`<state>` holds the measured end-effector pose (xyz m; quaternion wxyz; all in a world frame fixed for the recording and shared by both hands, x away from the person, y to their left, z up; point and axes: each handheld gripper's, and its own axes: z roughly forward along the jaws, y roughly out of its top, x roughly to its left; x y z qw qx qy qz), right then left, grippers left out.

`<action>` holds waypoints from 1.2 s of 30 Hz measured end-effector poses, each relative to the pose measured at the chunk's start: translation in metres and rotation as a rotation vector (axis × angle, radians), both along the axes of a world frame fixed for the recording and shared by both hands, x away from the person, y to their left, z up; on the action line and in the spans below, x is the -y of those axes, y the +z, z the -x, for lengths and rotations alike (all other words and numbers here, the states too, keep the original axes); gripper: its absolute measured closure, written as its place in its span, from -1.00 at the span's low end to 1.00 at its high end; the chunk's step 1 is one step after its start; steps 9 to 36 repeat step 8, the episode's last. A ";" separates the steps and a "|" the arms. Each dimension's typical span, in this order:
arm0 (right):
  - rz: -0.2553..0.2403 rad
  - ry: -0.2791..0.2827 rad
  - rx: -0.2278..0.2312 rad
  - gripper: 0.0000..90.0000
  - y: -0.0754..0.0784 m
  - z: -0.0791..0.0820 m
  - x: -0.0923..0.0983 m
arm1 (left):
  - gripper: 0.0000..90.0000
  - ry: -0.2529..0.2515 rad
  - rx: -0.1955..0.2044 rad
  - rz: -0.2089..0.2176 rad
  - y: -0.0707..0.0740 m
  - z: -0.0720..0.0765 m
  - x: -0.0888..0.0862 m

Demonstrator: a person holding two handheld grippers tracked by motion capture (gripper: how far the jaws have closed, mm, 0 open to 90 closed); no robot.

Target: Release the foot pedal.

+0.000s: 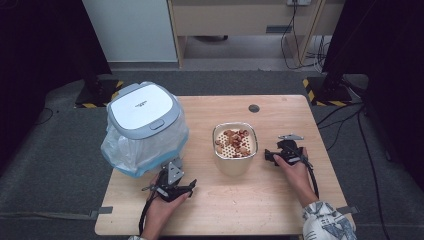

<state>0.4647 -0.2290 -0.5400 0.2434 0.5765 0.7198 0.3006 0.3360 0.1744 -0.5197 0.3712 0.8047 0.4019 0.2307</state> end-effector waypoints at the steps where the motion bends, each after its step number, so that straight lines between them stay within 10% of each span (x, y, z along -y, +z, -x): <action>1: 0.004 -0.007 0.000 -0.93 0.000 0.001 0.000 | -0.50 -0.002 0.000 0.000 0.000 0.000 0.000; 36: 0.003 -0.024 -0.003 -0.95 0.000 0.004 -0.001 | -0.50 -0.013 -0.005 0.003 0.000 0.001 0.001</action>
